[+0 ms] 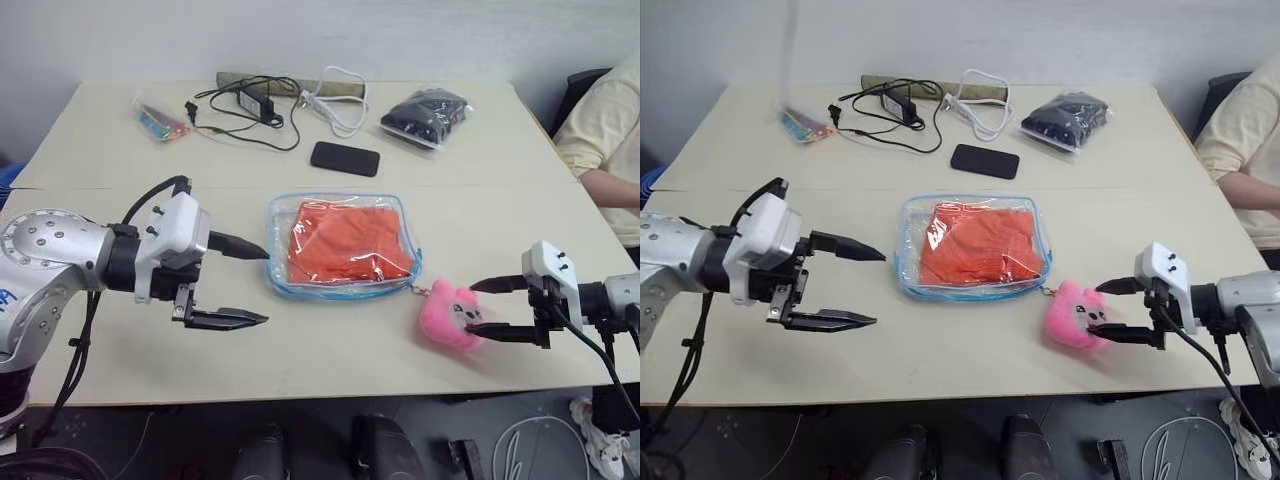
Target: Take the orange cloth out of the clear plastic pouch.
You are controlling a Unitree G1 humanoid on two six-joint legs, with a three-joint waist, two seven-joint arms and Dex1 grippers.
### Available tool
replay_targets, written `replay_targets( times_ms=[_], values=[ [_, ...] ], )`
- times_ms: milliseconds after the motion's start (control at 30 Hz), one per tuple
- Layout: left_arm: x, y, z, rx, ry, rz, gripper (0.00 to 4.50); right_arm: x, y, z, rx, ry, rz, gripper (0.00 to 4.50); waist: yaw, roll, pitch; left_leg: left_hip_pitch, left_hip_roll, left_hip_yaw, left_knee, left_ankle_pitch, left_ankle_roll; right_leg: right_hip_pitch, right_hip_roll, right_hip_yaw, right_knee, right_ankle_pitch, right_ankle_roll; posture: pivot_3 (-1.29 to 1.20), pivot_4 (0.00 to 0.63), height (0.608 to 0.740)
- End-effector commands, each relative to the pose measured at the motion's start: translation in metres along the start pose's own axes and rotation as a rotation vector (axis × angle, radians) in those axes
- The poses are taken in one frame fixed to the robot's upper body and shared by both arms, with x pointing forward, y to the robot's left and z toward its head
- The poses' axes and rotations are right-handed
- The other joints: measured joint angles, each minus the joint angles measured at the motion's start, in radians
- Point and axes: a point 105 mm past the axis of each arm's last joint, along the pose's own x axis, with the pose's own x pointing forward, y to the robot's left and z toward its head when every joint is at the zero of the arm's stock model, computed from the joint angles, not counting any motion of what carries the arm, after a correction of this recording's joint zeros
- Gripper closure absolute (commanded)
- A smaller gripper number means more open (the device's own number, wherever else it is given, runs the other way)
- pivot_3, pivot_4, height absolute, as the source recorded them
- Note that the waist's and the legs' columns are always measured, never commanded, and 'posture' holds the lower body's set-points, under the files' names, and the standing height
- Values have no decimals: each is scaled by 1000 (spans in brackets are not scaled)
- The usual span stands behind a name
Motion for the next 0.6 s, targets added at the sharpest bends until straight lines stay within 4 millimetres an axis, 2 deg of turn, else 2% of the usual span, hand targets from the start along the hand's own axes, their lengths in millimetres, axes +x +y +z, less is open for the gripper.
replay_targets(
  times_ms=[33, 100, 200, 433, 600],
  values=[
    [2, -1, 3, 37, 0, 10, 0, 3, -2, -7, -10, 3, -26, 36, 3, 0, 0, 0, 0, 0, 0, 0, 0, 0, 0, 0, 0, 0, 0, 0, 150, 740],
    [2, -1, 4, 36, -1, 12, 0, 6, 0, -8, 0, -5, -13, 36, 3, 0, 0, 0, 0, 0, 0, 0, 0, 0, 0, 0, 0, 0, 0, 0, 150, 740],
    [1, -1, 3, 35, 4, 14, 0, 9, 4, -7, 18, -15, 12, 621, 4, 0, 0, -1, 0, 0, 0, 0, 0, 0, 0, 0, -1, 0, 0, 0, 150, 740],
    [0, 0, 1, 36, 13, 17, 0, 6, 16, 1, 38, -43, 80, 2792, 4, 0, 0, -1, 0, -1, 0, 0, 0, 0, 0, 0, -1, 0, 0, 0, 150, 740],
    [-1, 1, 1, 40, 15, 22, 0, 7, 24, 21, 27, -106, 138, 4363, 4, 0, 0, -1, 0, -1, 0, 0, 0, 0, 0, 0, -1, 0, 0, 0, 150, 740]
  ],
)
